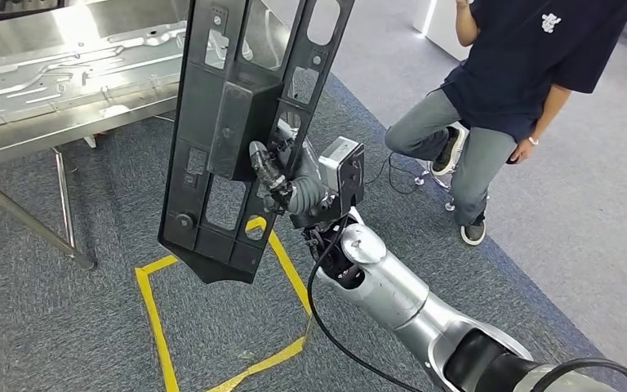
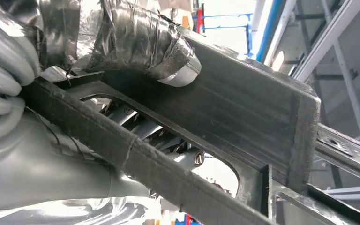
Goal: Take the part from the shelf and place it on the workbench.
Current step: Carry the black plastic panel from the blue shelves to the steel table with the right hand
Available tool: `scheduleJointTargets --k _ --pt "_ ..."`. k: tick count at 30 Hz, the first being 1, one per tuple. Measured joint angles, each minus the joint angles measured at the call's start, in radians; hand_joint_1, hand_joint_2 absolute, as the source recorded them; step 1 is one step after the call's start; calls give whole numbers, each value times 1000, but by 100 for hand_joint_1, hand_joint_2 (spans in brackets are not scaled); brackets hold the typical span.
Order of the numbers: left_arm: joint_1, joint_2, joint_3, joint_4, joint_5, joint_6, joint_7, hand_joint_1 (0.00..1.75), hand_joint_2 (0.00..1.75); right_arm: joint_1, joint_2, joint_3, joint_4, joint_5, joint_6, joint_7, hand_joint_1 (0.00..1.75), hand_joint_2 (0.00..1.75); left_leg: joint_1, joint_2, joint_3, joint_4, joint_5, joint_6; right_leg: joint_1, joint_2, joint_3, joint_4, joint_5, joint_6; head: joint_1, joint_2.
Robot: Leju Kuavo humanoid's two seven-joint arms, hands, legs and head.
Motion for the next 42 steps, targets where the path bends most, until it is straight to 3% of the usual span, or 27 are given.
scheduleJointTargets --k 3,6,9,10,12,14,16,18,21,22,24,25,26,27,28,29,31,36,38,40,41,42 --pt "1 1 0 0 0 0 -1 0 175 1 0 0 0 -2 0 -1 175 175 -2 -5 -4 6 -9 -12 2 4 15 -34 1 -10 -1 0" --pt "0 4 0 0 0 0 -6 0 175 -2 0 0 0 -4 0 -3 175 175 1 12 -14 31 -27 -30 -6 2 33 -51 1 -24 -1 0" --pt "-5 4 -11 0 0 -1 -10 0 175 -4 1 0 0 -5 -1 -4 175 175 16 29 -92 173 -75 -54 -10 -3 52 -60 -6 -30 -2 0" --pt "-2 2 -15 0 0 -2 -10 0 175 -3 1 0 1 -5 -1 -4 175 175 22 31 -116 207 -75 -60 -11 -4 58 -60 -11 -30 -2 0" --pt "4 0 -18 0 1 -3 -10 0 175 -1 1 0 3 -5 -1 -6 175 175 31 35 -121 183 -29 -67 -15 -5 70 -60 -21 -26 -2 0" --pt "4 -1 -18 0 2 -4 -10 0 175 -1 1 -1 5 -6 -1 -8 175 175 35 43 -77 68 39 -70 -18 -5 84 -63 -32 -19 -3 0" --pt "0 -1 -18 0 2 -5 -10 0 175 -1 1 -1 5 -7 -1 -12 175 175 27 47 -38 -14 60 -65 -18 -6 91 -70 -36 -8 -4 0" --pt "-2 0 -18 0 2 -6 -10 0 175 -1 1 -1 5 -7 0 -15 175 175 18 47 -26 -30 47 -51 -17 -8 96 -80 -38 4 -5 0" --pt "-3 2 -18 0 3 -6 -10 0 175 -3 1 -1 4 -7 3 -19 175 175 23 44 -3 -46 38 -28 -14 -11 93 -57 -57 19 -3 0" --pt "-5 2 -18 0 3 -7 -10 0 175 -5 1 -1 4 -7 6 -20 175 175 24 44 7 -51 36 -20 -12 -10 72 -13 -74 19 -2 0" --pt "-7 1 -18 0 3 -8 -9 0 175 -4 1 -1 4 -7 12 -23 175 175 19 42 19 -51 26 -6 -9 -7 -6 119 -117 14 -1 0" --pt "-6 0 -18 0 3 -9 -9 0 175 -3 1 -1 5 -7 14 -23 175 175 17 40 24 -51 21 -3 -7 -6 -47 176 -127 12 -1 0" --pt "-5 -2 -18 0 3 -10 -9 0 175 -1 1 -1 5 -7 16 -23 175 175 15 38 30 -50 15 -1 -6 -6 -74 202 -120 10 -1 0" --pt "-4 -3 -18 0 3 -10 -8 0 175 -1 1 -1 5 -6 17 -23 175 175 13 36 36 -47 8 0 -5 -6 -82 188 -92 8 -1 0" --pt "-4 -3 -18 0 3 -10 -8 0 175 -1 1 -1 5 -6 18 -23 175 175 12 33 43 -44 0 -2 -4 -5 -68 138 -51 4 -1 0" --pt "-4 -4 -18 0 3 -10 -8 0 175 -1 0 -1 5 -5 18 -23 175 175 12 30 49 -39 -8 -4 -2 -5 -44 67 -7 -1 -1 0" --pt "-5 -4 -18 0 3 -11 -8 0 175 -3 0 -1 5 -5 19 -23 175 175 8 26 53 -27 -25 -11 0 -3 3 -43 37 -6 -1 0" --pt "-7 -2 -18 0 3 -12 -7 0 175 -6 0 -2 4 -5 20 -23 175 175 8 27 48 -6 -51 -37 -5 -1 29 -77 28 -20 -3 0" --pt "-11 0 -18 0 3 -12 -7 0 175 -9 1 -2 4 -4 22 -23 175 175 13 32 2 85 -92 -52 -10 -1 40 -82 23 -26 -3 0" --pt "-10 0 -18 0 3 -12 -7 0 175 -10 1 -2 5 -4 23 -23 175 175 21 35 -73 208 -127 -63 -12 -2 48 -82 15 -28 -3 0" --pt "-7 0 -18 0 3 -12 -7 0 175 -10 1 -2 5 -4 23 -23 175 175 25 36 -99 239 -124 -66 -13 -2 53 -82 10 -28 -3 0" --pt "-4 0 -18 0 3 -12 -6 0 175 -9 1 -2 5 -4 23 -23 175 175 28 37 -107 235 -102 -69 -14 -1 59 -82 5 -26 -3 0"
